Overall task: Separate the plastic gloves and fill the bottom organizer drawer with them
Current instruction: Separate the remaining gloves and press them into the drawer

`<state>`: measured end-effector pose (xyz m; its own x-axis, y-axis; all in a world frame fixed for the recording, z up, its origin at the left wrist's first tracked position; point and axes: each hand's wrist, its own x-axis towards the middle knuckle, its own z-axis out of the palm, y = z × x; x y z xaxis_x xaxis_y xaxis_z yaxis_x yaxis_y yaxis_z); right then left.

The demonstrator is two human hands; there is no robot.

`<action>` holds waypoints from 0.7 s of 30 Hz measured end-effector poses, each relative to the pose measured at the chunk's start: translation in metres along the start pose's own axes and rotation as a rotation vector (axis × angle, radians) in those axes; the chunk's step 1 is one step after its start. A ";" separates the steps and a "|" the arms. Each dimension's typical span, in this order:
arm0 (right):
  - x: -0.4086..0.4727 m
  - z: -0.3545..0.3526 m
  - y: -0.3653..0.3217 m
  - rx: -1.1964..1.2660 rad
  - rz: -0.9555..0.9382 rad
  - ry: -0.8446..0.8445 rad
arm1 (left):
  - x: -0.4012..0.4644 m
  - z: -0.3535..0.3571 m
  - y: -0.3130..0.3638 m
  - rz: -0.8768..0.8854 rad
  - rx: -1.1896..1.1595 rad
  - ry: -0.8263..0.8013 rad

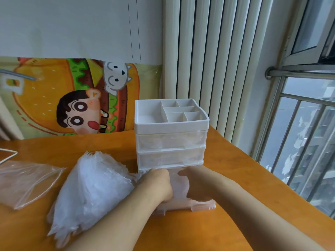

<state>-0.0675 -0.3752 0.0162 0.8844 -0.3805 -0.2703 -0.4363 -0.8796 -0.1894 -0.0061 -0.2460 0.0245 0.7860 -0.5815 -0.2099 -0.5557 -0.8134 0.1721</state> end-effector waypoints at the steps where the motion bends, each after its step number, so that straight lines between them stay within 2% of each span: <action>1: -0.007 -0.003 -0.002 -0.020 -0.001 0.053 | 0.001 0.002 -0.001 -0.007 0.010 0.040; 3: -0.011 -0.008 -0.005 -0.067 -0.039 0.182 | 0.000 0.002 0.000 0.018 0.025 0.078; 5: -0.008 -0.009 -0.005 -0.102 -0.065 0.228 | -0.001 0.004 0.000 0.054 0.046 0.102; 10: 0.001 -0.001 0.003 -0.134 -0.022 0.093 | -0.010 0.000 0.003 0.153 0.121 0.249; 12: 0.006 -0.001 0.003 -0.110 -0.018 0.075 | -0.012 0.001 0.008 0.241 0.044 0.312; 14: 0.009 -0.001 0.002 -0.096 0.001 0.125 | -0.010 0.004 0.013 0.264 -0.061 0.262; 18: 0.005 0.000 -0.003 -0.030 0.069 0.326 | 0.006 0.015 0.010 0.127 -0.151 0.013; 21: 0.003 0.008 -0.005 -0.027 0.077 0.264 | 0.019 0.018 0.005 0.150 -0.211 -0.114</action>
<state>-0.0641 -0.3691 0.0088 0.8627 -0.5049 -0.0264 -0.5027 -0.8510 -0.1516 0.0011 -0.2615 0.0039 0.6567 -0.7033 -0.2721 -0.5858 -0.7030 0.4033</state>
